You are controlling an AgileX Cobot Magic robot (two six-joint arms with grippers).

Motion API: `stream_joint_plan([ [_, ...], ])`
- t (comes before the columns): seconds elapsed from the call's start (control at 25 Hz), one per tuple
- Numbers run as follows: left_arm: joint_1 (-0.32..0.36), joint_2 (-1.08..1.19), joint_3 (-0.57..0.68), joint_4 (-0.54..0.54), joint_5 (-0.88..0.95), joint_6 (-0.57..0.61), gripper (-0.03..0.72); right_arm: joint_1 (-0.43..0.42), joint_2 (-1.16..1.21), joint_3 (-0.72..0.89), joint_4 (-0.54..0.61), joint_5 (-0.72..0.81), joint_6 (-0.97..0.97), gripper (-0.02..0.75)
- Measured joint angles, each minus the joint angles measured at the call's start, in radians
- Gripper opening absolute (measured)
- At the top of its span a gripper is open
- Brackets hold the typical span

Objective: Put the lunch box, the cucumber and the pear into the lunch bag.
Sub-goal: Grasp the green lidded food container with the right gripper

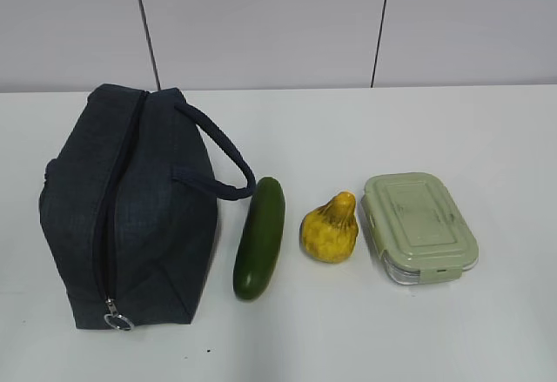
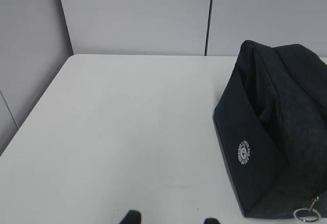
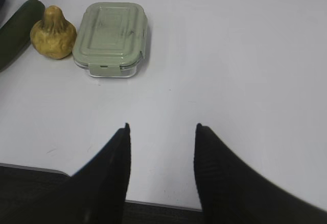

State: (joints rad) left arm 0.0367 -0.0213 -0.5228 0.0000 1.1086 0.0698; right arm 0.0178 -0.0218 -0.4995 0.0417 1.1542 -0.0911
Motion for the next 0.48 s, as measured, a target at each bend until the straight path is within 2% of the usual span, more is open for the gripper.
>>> stream_joint_plan([
  [0.48, 0.0, 0.0, 0.0, 0.0, 0.0, 0.0, 0.238, 0.0, 0.0, 0.0, 0.0, -0.002, 0.005, 0.333],
])
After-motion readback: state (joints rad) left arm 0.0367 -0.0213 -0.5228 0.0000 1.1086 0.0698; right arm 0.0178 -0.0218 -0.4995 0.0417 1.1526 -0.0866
